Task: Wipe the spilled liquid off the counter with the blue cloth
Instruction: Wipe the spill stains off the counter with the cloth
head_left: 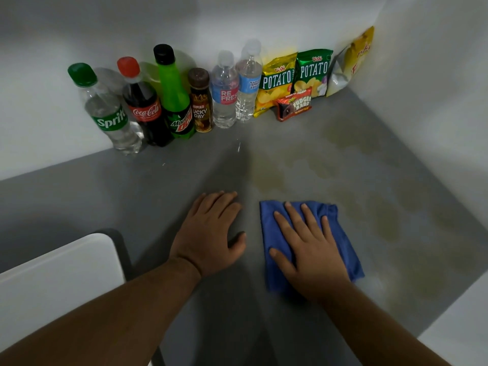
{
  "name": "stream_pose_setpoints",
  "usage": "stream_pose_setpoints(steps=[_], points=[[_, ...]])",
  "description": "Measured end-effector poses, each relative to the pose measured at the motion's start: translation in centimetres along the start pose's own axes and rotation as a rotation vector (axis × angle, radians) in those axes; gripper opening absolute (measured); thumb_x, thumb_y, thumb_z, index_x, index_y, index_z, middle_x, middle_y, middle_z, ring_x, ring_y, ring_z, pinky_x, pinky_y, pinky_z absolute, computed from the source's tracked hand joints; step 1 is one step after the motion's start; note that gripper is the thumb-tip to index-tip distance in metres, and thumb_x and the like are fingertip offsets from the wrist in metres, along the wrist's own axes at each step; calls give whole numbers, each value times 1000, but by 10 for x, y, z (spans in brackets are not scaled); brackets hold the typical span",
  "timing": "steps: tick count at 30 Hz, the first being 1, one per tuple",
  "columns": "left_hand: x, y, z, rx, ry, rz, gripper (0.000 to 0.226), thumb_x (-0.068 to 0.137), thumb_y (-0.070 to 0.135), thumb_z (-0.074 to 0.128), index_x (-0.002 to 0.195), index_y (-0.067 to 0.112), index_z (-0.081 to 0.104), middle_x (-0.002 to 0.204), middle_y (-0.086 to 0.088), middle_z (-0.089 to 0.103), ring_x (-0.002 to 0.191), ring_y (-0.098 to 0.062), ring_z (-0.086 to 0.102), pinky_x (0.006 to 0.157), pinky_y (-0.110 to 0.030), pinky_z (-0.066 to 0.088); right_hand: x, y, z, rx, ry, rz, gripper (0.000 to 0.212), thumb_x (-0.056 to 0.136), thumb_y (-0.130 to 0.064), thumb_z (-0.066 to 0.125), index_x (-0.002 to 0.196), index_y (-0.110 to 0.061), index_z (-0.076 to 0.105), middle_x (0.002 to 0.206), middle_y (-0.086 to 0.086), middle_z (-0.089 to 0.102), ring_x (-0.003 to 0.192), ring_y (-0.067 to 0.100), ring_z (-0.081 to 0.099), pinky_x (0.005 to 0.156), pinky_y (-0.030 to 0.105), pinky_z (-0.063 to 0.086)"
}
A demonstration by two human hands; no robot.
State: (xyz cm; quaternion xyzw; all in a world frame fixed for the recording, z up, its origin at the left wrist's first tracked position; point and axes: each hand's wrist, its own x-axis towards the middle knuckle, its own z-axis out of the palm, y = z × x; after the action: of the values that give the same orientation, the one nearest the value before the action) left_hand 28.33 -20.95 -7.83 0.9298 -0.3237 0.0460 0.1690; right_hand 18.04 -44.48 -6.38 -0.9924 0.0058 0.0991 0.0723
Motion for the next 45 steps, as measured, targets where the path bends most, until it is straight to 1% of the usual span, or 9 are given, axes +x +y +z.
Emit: stream_pose_setpoints(steps=[4,12,16,21,28,31,35,39,45], points=[[0,1,-1,21,12,9,58,82,46,65,130,12,65,145,-9,59,134,-34,54,119,-57,35,-20,29,-4,11,-27,-127,71,101,-74,23,163,-45,5,172,-18,1,159,14,-8,127,59,7],[-1,4,-2,43,-5,-52,64,81,52,64,131,13,64,151,-8,54,140,-34,49,119,-62,31,42,16,-9,-9,45,110,75,98,-75,17,163,-43,1,172,-12,-5,160,23,-7,126,57,-5],[-1,3,-3,63,-10,-68,67,80,54,64,133,12,64,152,-10,55,140,-35,49,118,-62,32,36,0,-3,-6,34,-4,70,102,-69,16,164,-39,3,173,-10,-6,159,22,-11,127,57,-2],[-1,4,-2,59,-23,-74,69,80,54,63,134,11,63,152,-10,54,141,-37,49,117,-64,34,16,32,-7,-13,4,-163,64,104,-64,25,163,-45,7,172,-17,2,159,14,-6,128,57,6],[0,4,-2,60,-18,-68,70,81,55,62,135,11,62,152,-10,54,141,-36,49,117,-65,33,73,9,-14,-22,56,71,71,100,-67,15,164,-39,6,173,-9,-1,160,24,-5,127,56,-6],[-1,3,-1,47,-4,-65,71,80,55,62,134,10,63,151,-11,55,140,-36,50,117,-65,34,72,-6,-10,-34,30,-8,70,101,-67,14,164,-39,2,172,-9,-7,159,23,-11,127,57,-5],[-2,1,0,30,-20,-76,71,81,55,61,136,10,62,152,-10,54,142,-36,48,118,-65,33,44,21,-8,-30,4,-188,65,103,-64,22,164,-42,9,173,-15,3,160,16,-5,127,57,6],[-2,1,-1,16,-30,-86,72,82,58,62,137,11,60,153,-9,52,145,-34,44,119,-65,31,55,38,-16,-38,-7,-75,70,98,-70,17,163,-46,4,172,-17,-1,160,16,-5,127,57,2],[-1,2,-1,1,14,-85,70,79,56,65,133,11,63,150,-9,55,142,-34,48,117,-64,34,96,-9,-18,-26,40,54,75,97,-70,11,164,-39,3,174,-7,-1,160,27,-3,126,59,-3]])
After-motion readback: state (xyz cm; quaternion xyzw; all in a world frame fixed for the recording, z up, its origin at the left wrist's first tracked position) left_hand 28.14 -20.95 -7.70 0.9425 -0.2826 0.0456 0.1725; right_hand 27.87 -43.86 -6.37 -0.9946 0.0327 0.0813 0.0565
